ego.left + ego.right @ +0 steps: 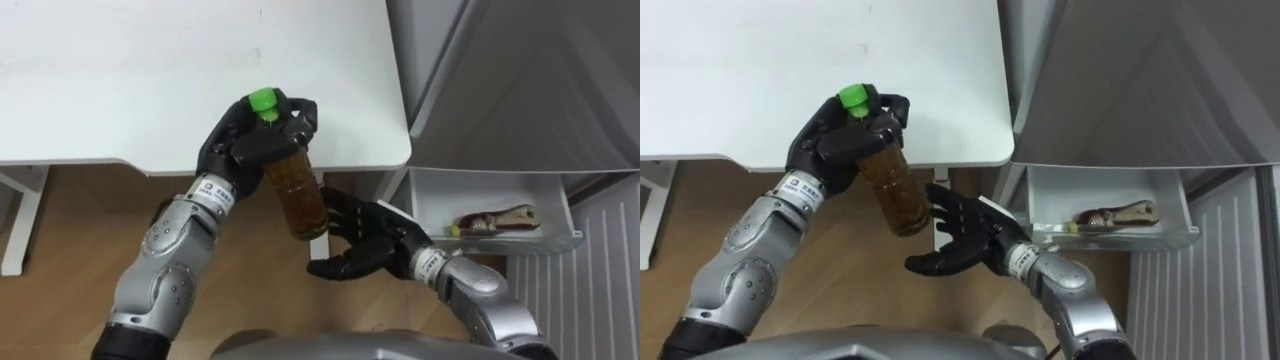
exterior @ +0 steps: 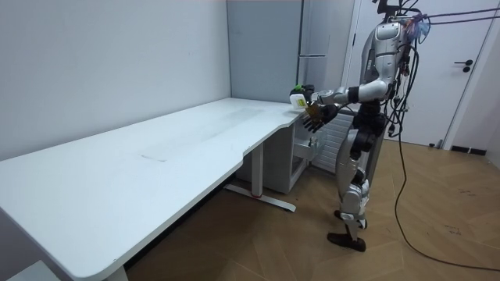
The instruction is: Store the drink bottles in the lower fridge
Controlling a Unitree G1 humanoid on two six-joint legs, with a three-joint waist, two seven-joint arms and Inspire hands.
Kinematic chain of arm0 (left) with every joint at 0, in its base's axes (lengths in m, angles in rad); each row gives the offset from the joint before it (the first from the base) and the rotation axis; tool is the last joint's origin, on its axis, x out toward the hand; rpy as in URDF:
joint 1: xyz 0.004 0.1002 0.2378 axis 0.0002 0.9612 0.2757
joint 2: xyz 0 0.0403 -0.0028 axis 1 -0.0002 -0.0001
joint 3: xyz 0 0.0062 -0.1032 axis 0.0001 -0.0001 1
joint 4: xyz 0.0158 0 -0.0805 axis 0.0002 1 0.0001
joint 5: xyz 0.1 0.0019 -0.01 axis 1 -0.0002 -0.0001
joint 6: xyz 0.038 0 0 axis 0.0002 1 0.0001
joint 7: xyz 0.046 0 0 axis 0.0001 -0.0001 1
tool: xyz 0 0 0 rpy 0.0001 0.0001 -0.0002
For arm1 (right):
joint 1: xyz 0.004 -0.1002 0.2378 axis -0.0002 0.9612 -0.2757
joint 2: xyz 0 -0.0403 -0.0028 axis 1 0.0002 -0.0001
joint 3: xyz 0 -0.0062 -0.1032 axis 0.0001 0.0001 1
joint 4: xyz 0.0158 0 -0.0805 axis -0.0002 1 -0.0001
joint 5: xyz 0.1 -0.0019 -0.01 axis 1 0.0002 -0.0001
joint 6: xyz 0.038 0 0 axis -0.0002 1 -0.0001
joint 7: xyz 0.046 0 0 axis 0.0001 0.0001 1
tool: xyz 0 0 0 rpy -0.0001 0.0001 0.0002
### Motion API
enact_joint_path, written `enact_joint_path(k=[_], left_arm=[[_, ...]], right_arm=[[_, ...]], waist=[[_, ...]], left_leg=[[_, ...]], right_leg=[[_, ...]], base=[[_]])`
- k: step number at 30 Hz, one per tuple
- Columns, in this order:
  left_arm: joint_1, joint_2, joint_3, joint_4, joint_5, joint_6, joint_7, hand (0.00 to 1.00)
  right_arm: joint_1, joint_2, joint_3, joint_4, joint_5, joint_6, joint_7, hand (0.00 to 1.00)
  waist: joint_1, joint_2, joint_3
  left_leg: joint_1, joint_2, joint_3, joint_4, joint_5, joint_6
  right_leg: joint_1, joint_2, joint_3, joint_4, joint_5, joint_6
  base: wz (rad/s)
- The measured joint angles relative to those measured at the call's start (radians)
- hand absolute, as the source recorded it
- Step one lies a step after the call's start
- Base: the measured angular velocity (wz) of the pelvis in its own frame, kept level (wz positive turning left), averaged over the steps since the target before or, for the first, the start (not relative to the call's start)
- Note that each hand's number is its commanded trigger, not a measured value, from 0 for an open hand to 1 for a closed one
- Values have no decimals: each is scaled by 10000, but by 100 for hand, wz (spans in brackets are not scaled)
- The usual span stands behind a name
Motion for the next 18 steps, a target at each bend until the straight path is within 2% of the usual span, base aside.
enact_joint_path(k=[8,18], left_arm=[[47,68,-157,0,203,-2,-46,100],[148,279,-937,116,597,-4,-273,100]], right_arm=[[5,-29,13,-80,6,15,506,0],[-3,-310,443,-207,359,13,1429,0]], waist=[[16,-20,-19],[56,-59,-39]], left_leg=[[53,1,34,-11,2,0],[134,10,74,-35,3,1]], right_leg=[[28,-7,5,29,0,0],[11,26,218,149,-1,0]], base=[[0],[-1]])
